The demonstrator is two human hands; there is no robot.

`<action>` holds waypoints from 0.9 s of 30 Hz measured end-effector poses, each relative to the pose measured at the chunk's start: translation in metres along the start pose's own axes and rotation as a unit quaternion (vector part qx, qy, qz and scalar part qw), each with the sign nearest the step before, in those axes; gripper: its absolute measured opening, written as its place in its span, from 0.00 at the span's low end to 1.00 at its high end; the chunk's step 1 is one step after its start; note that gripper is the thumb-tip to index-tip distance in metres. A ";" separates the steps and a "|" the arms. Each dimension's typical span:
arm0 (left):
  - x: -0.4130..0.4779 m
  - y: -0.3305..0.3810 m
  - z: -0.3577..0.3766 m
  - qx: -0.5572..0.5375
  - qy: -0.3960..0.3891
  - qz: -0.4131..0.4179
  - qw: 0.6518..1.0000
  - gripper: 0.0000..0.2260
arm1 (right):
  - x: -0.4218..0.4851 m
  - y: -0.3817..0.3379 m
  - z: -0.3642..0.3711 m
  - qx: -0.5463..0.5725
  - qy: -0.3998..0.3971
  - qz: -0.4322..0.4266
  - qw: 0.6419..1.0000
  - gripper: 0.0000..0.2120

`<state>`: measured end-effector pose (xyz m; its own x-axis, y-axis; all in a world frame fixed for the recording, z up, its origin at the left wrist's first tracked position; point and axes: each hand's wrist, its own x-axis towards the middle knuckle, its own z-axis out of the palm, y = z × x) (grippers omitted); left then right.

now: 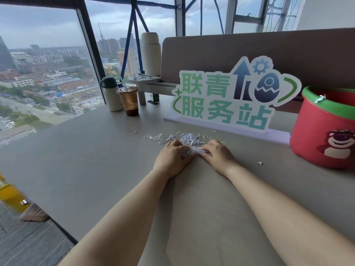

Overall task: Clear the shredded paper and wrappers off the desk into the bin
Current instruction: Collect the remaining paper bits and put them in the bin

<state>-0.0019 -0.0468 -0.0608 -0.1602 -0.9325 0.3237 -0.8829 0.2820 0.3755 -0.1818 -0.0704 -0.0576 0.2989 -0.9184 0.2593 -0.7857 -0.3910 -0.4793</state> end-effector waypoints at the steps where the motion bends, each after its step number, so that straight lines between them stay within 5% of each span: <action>1: -0.002 0.002 -0.001 -0.009 -0.002 -0.007 1.000 0.16 | -0.002 -0.001 0.000 0.001 0.005 0.000 1.000 0.09; 27: -0.044 0.101 -0.005 -0.118 -0.015 0.076 0.990 0.12 | -0.117 0.012 -0.080 -0.007 0.070 0.078 0.994 0.08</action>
<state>-0.0818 0.0237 -0.0326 -0.3000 -0.8802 0.3677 -0.7197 0.4618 0.5184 -0.2697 0.0376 -0.0264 0.0945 -0.9502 0.2971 -0.8240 -0.2421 -0.5123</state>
